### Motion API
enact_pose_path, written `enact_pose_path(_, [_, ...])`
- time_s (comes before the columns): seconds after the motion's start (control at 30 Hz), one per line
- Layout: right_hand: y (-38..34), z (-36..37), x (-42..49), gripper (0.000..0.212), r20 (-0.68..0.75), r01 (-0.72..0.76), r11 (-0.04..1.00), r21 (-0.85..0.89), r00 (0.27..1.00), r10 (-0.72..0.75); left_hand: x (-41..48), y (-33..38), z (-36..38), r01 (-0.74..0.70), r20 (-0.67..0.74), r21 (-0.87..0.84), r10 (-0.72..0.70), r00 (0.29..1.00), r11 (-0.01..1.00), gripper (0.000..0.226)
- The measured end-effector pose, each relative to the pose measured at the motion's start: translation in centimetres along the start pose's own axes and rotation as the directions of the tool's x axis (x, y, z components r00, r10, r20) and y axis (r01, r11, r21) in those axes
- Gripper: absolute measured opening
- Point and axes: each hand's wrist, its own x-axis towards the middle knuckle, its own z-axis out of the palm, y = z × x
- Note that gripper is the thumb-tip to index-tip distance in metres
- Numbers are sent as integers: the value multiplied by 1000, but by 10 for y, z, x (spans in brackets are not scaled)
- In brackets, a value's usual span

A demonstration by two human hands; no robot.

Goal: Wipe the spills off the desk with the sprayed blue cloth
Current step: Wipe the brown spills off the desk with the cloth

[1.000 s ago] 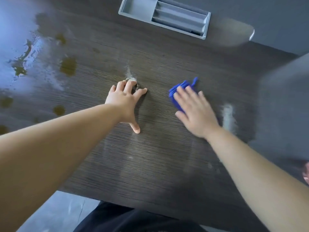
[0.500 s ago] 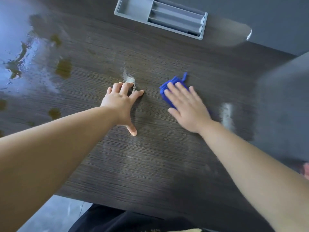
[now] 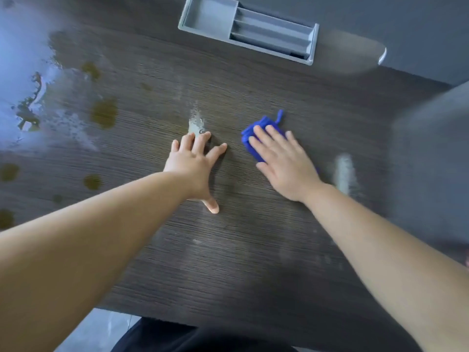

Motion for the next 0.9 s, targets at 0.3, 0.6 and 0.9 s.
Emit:
enact_pose_path(0.3, [-6,-17,98,58,-13,-654,747,119,751,660,0,-17,-15,-60,-65,-242,46,997,968,109])
enact_pose_path(0.6, [13,-13,60,58,22,-305,952,34,952,305,8,-78,-27,79,-151,-182,-107,983,980,118])
enact_pose_path(0.9, [-84,-11,106,55,-14,-134,991,27,991,135,16,-88,-21,98,46,-158,-92,995,983,139])
